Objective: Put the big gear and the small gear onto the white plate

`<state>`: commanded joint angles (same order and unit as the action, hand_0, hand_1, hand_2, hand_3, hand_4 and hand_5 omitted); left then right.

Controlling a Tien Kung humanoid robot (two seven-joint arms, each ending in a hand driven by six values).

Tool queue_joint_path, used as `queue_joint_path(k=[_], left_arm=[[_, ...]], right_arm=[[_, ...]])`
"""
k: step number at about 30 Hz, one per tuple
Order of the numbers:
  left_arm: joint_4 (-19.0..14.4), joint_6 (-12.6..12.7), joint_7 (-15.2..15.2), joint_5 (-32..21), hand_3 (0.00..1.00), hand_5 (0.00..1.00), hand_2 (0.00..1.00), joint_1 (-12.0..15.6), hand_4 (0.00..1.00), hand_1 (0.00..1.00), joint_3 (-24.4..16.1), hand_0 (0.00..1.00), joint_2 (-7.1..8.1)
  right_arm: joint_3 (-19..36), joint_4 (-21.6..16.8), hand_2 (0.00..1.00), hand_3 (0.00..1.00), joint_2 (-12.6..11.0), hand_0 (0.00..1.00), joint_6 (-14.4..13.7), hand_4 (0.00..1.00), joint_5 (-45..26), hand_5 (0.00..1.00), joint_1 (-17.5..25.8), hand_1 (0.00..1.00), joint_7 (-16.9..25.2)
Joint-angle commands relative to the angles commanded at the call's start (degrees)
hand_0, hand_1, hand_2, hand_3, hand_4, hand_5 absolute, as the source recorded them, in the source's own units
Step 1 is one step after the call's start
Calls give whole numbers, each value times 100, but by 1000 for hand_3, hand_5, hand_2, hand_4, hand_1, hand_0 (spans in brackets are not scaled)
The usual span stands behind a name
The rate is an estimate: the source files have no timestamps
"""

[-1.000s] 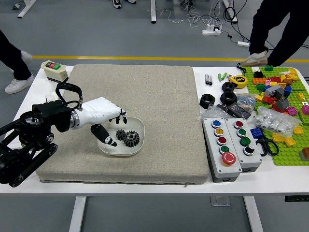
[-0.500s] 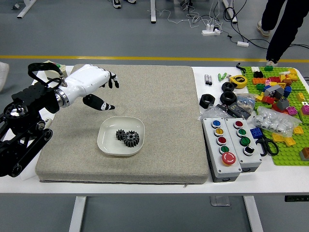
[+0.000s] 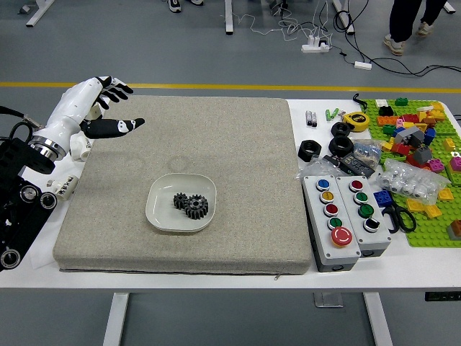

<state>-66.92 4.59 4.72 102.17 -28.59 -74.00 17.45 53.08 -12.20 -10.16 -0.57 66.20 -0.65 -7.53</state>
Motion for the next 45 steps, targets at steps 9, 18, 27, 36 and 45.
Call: queue_joint_path(k=[9,18,27,36,45], left_arm=[[-256,-303,107,-2160,897,871,972,569,966,885,-687,780,-34],[-463,-728,127,-4233,897,998,952,1034,987,871,-1254,792,10],[-579,-974,60,-4213,894,998,949,1323,986,866,-1613,789,-21],[-614,-1084,8,-4089,890,998,946,1425,993,866,-1767,789,-87],[-601,-1154,-35,-4003,889,998,945,1443,994,866,-1773,789,-151]], right_arm=[[-65,12,839,819,22,763,-5,998,-39,795,63,788,1],[-108,21,839,820,37,763,-17,998,-66,794,110,788,5],[-212,36,839,819,41,763,-34,998,-123,795,125,788,14],[-255,37,838,819,43,763,-53,998,-148,796,123,787,21],[-279,33,838,819,33,763,-63,998,-164,797,116,787,26]])
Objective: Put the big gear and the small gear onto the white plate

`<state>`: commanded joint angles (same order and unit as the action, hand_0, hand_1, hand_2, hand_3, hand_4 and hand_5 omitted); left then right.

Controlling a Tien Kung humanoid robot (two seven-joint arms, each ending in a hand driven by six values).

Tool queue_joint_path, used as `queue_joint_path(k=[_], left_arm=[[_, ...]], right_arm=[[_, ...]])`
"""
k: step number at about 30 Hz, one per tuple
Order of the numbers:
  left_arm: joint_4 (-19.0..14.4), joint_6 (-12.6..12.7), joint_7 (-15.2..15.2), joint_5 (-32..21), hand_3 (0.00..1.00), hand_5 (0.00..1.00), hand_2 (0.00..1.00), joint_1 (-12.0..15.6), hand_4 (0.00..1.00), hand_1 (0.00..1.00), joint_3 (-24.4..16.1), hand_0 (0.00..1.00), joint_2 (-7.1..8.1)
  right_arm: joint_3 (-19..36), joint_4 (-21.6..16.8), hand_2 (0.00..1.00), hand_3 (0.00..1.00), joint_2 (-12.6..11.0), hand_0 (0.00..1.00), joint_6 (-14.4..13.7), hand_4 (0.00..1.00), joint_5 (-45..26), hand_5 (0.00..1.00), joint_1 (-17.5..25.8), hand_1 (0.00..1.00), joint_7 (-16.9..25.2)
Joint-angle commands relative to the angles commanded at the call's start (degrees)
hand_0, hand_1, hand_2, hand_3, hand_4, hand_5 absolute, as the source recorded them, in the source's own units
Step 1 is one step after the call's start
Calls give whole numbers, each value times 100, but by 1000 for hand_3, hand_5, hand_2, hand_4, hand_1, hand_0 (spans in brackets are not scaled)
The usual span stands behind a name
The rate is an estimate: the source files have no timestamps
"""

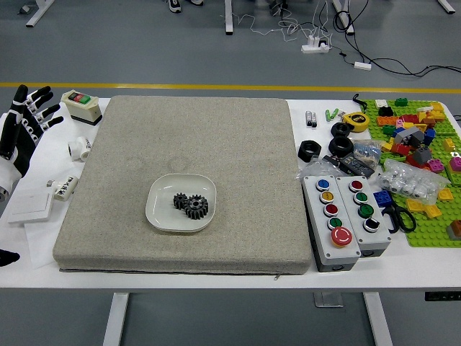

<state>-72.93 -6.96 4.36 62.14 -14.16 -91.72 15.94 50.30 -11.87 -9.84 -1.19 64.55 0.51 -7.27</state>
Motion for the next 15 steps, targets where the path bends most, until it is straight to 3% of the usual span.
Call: queue_joint_path(k=[15], left_arm=[[13,13,-9,17,901,998,955,87,994,888,59,797,-50]], right_arm=[[-243,-1,837,818,-26,761,-24,998,-140,792,-28,786,17]])
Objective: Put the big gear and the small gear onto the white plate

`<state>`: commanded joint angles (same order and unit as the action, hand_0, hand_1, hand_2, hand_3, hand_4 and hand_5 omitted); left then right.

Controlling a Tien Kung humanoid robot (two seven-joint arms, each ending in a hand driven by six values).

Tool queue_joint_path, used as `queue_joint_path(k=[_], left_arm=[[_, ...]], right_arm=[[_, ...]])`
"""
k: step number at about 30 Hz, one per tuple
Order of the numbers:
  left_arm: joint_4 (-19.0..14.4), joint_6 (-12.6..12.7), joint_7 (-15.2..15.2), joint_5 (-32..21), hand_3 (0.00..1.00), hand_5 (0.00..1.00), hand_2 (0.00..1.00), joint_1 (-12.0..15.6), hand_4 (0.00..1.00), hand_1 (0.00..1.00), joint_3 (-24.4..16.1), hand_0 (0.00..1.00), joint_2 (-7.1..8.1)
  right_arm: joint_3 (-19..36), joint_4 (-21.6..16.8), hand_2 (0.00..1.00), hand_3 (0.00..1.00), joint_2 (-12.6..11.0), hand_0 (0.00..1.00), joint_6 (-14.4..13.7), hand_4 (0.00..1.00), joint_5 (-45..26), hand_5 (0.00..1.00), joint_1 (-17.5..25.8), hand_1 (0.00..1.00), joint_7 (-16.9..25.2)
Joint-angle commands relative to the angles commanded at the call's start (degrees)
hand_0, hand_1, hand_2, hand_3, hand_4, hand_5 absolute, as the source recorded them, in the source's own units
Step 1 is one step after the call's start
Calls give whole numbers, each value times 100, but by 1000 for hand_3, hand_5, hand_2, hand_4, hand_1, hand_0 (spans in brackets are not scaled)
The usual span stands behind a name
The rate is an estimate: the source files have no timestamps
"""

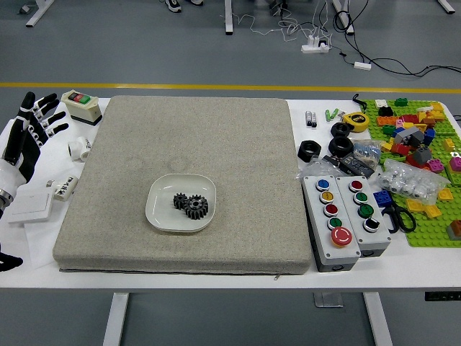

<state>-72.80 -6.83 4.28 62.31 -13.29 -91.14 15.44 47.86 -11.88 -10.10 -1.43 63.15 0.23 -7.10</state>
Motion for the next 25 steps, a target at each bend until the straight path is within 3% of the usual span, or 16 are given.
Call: queue_joint_path(k=[25], left_arm=[[32,-22,-2,-14,917,998,991,13,997,936,155,831,-127]], right_arm=[[170,-4,837,817,21,760,-3,998,71,786,-15,785,0]])
